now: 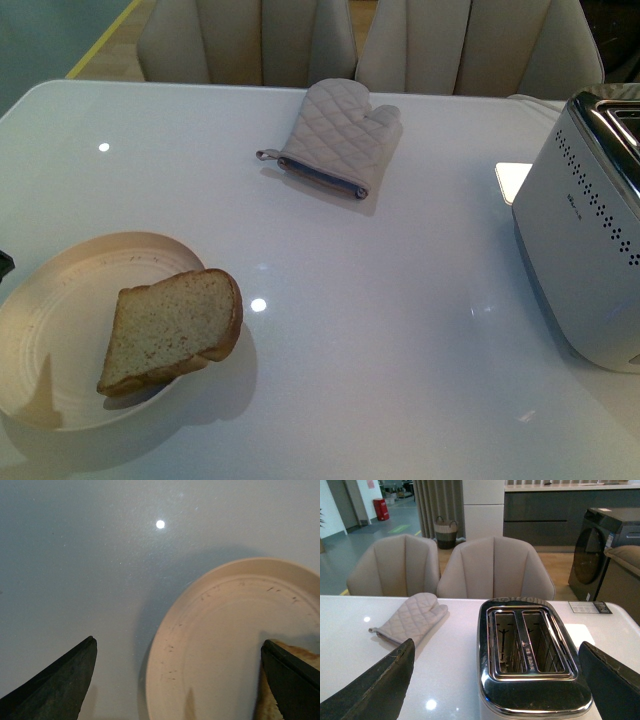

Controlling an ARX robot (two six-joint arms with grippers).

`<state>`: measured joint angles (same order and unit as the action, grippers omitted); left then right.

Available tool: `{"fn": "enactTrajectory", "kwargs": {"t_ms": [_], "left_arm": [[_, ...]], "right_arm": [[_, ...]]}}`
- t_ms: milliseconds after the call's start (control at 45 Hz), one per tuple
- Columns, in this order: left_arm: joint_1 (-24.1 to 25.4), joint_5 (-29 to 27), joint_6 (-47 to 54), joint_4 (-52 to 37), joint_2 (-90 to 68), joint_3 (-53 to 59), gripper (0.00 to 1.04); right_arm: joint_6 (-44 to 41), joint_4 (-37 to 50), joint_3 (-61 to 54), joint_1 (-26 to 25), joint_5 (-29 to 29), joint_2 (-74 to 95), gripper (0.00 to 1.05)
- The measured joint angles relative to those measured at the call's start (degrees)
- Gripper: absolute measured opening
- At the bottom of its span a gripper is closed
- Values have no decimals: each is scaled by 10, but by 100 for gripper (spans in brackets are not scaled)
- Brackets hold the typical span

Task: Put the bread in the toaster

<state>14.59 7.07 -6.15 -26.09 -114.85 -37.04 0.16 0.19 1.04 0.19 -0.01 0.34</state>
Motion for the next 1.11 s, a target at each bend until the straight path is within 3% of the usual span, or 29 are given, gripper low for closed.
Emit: {"fn": "enactTrajectory", "kwargs": {"t_ms": [444, 844, 1000, 1111], "left_arm": [[0, -12, 34, -21, -150, -55, 96], [-57, -11, 32, -32, -168, -49, 22], [-83, -4, 16, -38, -165, -42, 6], [-108, -3, -6, -40, -163, -39, 4]], "right_arm": [[0, 0, 0, 0, 0, 0, 96], [0, 0, 0, 0, 0, 0, 96], [0, 0, 0, 0, 0, 0, 96], [0, 0, 0, 0, 0, 0, 96]]}}
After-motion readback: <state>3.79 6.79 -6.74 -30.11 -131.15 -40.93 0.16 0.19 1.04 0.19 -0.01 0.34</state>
